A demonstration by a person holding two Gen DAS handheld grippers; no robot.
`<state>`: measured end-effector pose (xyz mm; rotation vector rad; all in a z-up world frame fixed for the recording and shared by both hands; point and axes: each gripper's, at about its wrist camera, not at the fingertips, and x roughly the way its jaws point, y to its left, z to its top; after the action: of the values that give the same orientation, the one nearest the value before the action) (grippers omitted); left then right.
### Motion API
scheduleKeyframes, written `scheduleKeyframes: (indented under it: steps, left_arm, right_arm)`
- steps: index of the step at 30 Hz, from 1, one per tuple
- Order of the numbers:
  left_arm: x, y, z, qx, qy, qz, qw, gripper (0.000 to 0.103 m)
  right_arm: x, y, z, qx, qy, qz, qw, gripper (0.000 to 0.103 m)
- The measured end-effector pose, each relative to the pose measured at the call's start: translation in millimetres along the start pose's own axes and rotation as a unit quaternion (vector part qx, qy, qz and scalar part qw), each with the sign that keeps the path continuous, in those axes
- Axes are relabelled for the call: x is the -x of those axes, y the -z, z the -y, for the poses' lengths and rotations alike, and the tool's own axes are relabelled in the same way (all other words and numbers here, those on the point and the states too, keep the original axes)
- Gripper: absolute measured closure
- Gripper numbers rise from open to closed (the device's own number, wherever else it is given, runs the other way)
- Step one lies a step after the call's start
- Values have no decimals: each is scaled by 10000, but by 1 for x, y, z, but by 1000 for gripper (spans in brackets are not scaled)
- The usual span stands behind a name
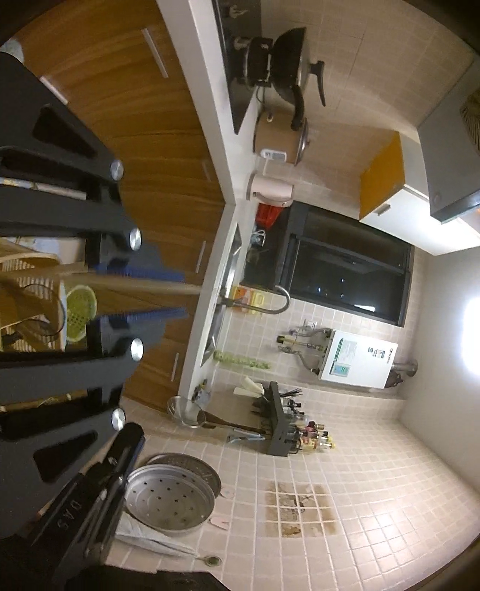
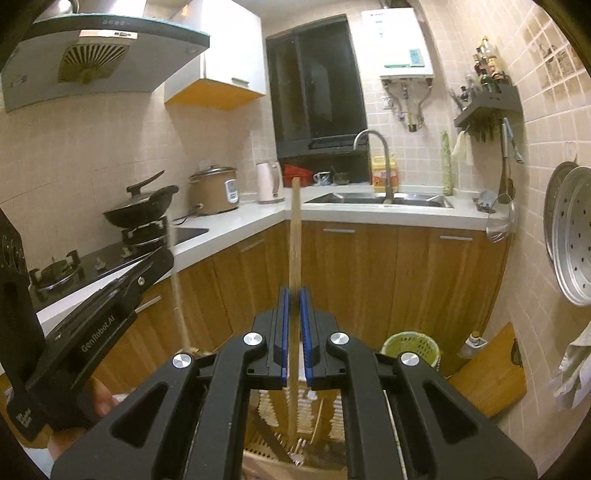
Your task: Organize utensils
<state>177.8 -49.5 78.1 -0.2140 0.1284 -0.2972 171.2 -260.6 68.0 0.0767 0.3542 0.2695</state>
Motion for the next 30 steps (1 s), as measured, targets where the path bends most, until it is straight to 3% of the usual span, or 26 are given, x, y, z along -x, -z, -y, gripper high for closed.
scheduleKeyframes:
  steps: [2, 5, 7, 16, 24, 30]
  left_arm:
    - [9, -2, 0, -56, 39, 23, 10000, 66]
    - [32, -12, -8, -16, 69, 68, 10000, 59]
    - [45, -18, -14, 29, 165, 18, 9999, 48]
    - [119, -23, -29, -56, 78, 95, 9999, 29]
    - [148, 24, -10, -597, -559, 193, 9965, 15]
    - [141, 48, -9, -800, -920, 162, 9924, 9]
  right_arm:
    - [4, 1, 0, -24, -145, -137, 9998, 91]
    - [23, 2, 5, -194, -260, -100, 9994, 76]
    - [43, 3, 9, -323, -294, 19, 9990, 49]
    - [117, 33, 2, -176, -7, 188, 9997, 47]
    - [119, 96, -10, -15, 573, 36, 9983, 47]
    - [121, 123, -15, -43, 1205, 520, 9913, 24]
